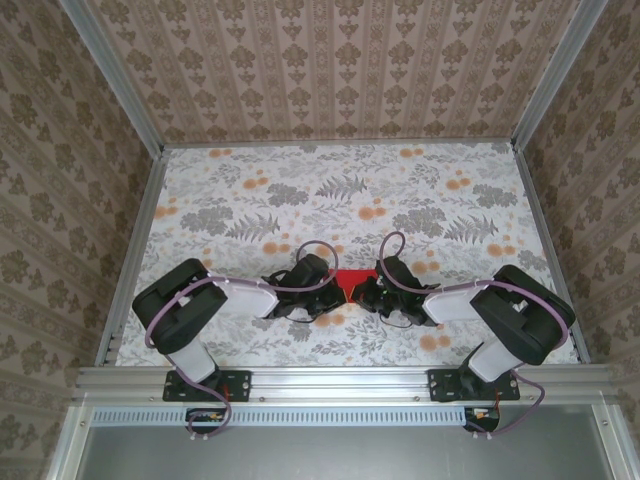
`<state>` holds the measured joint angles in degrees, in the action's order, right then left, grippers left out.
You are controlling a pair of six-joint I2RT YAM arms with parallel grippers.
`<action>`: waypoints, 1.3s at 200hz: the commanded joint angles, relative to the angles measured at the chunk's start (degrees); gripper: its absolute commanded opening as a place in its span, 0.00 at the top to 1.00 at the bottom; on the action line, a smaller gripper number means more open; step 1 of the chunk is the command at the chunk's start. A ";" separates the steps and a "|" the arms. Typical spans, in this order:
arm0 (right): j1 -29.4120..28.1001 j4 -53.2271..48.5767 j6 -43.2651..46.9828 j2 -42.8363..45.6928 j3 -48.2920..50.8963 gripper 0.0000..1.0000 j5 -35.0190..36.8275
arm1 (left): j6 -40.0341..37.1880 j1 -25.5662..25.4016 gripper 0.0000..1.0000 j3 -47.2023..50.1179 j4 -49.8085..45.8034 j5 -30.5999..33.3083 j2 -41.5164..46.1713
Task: Fold a paper plane with a square sheet of paper (pick it up from the middle)
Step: Fold the square sheet of paper in half at the center of the table.
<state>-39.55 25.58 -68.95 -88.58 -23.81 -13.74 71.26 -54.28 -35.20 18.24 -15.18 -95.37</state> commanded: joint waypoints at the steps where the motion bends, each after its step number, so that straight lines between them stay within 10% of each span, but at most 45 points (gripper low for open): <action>1: -0.25 -5.53 1.42 -1.42 0.73 0.98 0.99 | 0.26 1.13 1.00 1.51 -2.53 2.39 0.41; 260: -1.49 -8.77 5.67 -1.34 -4.00 0.98 -1.44 | 2.45 2.39 1.00 1.00 -5.61 3.48 -1.31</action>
<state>-40.69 19.05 -63.37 -88.14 -26.81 -15.46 72.47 -52.07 -35.24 16.97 -13.45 -94.67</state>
